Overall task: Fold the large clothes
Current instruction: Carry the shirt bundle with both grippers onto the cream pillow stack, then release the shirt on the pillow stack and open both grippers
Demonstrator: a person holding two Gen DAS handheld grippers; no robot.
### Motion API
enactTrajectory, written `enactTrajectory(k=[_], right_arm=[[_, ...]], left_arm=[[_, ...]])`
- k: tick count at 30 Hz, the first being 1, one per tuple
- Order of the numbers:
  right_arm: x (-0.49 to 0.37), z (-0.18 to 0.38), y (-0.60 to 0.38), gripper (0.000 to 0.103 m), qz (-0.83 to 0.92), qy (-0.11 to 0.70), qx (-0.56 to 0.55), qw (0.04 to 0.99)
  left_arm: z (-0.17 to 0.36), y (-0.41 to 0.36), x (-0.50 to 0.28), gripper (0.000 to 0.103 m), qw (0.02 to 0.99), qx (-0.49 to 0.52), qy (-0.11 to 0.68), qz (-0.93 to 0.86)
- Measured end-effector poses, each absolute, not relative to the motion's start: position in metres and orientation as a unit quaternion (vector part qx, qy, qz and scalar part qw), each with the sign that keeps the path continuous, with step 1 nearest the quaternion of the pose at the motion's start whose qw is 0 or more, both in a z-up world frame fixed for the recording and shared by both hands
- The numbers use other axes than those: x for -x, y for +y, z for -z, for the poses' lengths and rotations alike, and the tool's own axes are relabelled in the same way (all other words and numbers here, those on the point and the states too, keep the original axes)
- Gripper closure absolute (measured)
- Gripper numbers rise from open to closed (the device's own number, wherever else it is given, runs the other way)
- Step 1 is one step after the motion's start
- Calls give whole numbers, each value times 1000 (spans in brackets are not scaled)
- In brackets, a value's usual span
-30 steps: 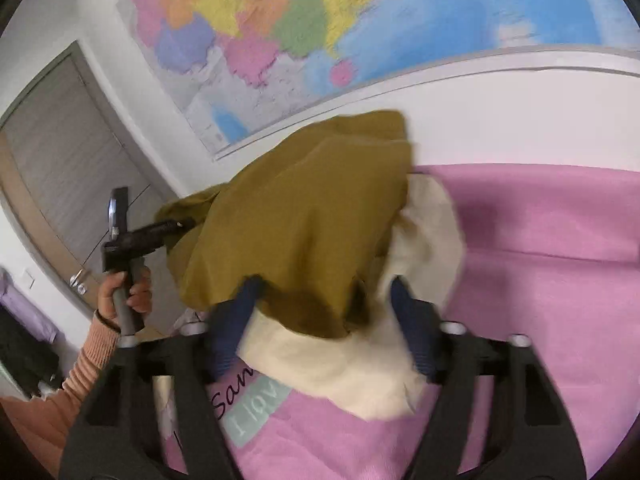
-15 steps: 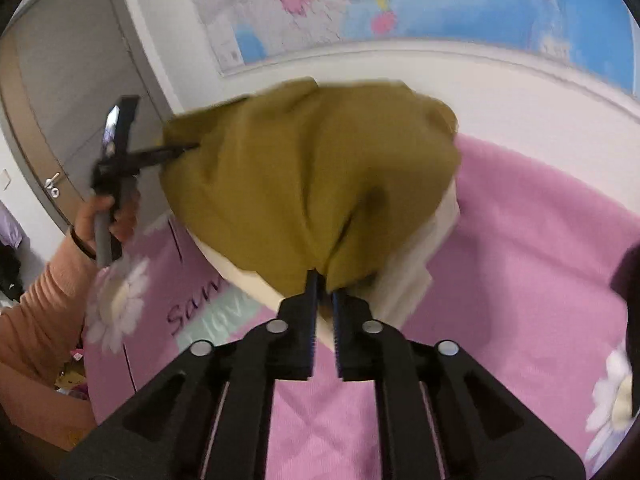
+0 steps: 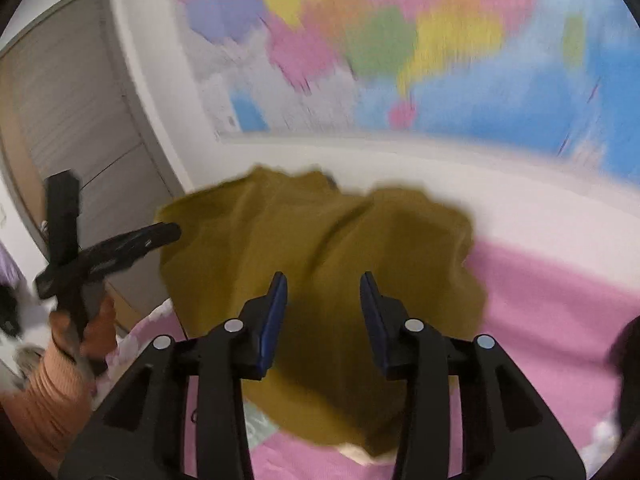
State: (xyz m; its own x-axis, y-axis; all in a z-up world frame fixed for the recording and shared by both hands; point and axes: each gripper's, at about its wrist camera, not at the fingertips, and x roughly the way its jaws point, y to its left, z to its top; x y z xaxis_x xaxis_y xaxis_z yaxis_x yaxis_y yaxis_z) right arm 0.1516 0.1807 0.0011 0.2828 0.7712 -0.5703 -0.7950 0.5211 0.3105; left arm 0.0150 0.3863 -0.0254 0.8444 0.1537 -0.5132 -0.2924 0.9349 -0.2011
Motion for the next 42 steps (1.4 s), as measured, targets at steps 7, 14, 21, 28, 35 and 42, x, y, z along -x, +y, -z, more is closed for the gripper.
enactTrajectory(k=[7,14,21,28,35,42], right_arm=[[-161,32,185,64,-480,377,11,792],[-123,5,147,60,-509,315,-1,801],[-109,29,170,59,-514,332,42,789],[-122,48,176,59,-508,362,16,782],[-106,30,165,50,-505,329,18,798],[-84,22,149,32,-485,309,29,818]], left_arm=[[62,384,-36,37,938,156,287,-120],[48,353,-12,30,950,121,253,-139],[48,331,-5,23,953,114,247,-136],[59,328,-5,22,946,116,262,-151],[56,311,7,18,949,119,255,-144],[58,290,17,9,950,117,251,-144]])
